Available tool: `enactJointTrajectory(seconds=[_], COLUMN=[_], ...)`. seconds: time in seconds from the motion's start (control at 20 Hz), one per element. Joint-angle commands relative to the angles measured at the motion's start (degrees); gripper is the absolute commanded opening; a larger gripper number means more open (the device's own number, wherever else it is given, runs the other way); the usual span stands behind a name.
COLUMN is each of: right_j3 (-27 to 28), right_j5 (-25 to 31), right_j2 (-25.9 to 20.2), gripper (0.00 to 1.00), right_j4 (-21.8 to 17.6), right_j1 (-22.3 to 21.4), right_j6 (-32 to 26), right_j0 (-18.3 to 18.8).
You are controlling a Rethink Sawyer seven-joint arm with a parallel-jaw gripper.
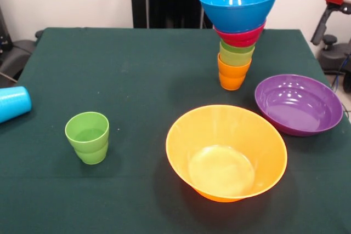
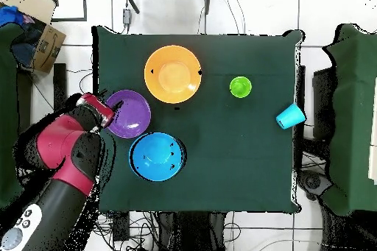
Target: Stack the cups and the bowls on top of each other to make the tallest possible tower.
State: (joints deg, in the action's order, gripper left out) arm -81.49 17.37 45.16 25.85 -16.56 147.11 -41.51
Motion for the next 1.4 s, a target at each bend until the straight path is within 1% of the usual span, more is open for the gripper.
enactJointTrajectory(seconds=[0.05, 0.2, 0.3, 0.5, 0.6, 0.7, 0.8, 0.9, 1.05, 1.15, 1.3, 1.4], right_j3=[-0.6, -0.5, -0.9, -1.7, -2.1, -2.7, -3.7, -3.9, -2.8, -2.1, -1.8, -1.5], right_j5=[-3.2, -4.1, -4.8, -5.8, -5.9, -5.6, -6.3, -6.1, -4.8, -3.6, -2.1, -2.1], right_j2=[-6.7, -4.5, -3.8, -4.0, -3.9, -4.6, -8.1, -10.3, -10.6, -9.7, -10.2, -11.0], gripper=[1.0, 1.0, 1.0, 1.0, 1.0, 1.0, 1.0, 1.0, 1.0, 1.0, 1.0, 1.0], right_j4=[1.9, 4.6, 6.4, 9.4, 10.2, 9.9, 8.4, 6.8, 5.1, 4.6, 3.4, 2.7], right_j1=[8.0, 11.1, 12.4, 13.9, 14.3, 14.0, 12.3, 11.8, 12.8, 13.6, 13.3, 13.3], right_j6=[12.3, 15.7, 17.2, 18.8, 18.9, 17.7, 15.1, 12.9, 10.4, 9.8, 7.9, 6.8], right_j0=[-3.0, -5.2, -6.2, -7.4, -7.8, -7.6, -6.1, -5.1, -4.9, -5.2, -4.8, -4.6])
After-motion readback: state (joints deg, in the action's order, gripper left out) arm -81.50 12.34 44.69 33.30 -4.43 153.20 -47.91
